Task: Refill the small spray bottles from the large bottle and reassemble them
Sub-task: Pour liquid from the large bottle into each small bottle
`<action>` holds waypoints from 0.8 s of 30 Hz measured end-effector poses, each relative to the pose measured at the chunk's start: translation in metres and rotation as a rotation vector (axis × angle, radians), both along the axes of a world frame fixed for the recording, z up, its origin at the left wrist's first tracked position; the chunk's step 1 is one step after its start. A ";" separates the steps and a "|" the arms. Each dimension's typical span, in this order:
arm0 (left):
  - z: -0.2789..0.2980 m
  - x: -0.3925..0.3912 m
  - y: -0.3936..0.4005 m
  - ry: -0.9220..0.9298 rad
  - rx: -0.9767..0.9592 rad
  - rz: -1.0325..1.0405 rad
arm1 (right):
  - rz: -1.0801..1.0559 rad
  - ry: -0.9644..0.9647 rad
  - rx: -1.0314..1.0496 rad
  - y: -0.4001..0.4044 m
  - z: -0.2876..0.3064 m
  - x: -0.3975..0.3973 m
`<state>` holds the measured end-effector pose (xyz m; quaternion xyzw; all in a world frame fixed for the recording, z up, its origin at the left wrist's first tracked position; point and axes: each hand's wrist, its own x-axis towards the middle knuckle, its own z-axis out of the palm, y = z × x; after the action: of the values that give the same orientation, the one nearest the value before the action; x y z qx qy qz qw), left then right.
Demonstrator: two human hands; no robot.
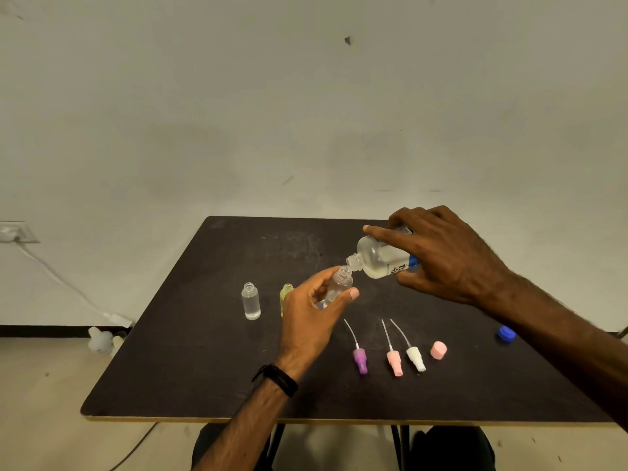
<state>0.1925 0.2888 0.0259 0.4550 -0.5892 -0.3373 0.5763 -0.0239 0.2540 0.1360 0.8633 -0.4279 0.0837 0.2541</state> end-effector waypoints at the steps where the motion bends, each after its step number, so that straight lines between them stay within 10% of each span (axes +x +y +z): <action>1: 0.000 0.000 0.000 0.000 0.001 -0.002 | -0.001 0.003 -0.002 0.000 0.000 0.000; 24: 0.000 0.000 0.002 0.042 -0.002 -0.005 | 0.000 0.009 -0.017 0.002 0.002 0.002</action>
<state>0.1925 0.2905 0.0261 0.4456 -0.5787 -0.3476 0.5880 -0.0216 0.2557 0.1378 0.8615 -0.4261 0.0832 0.2634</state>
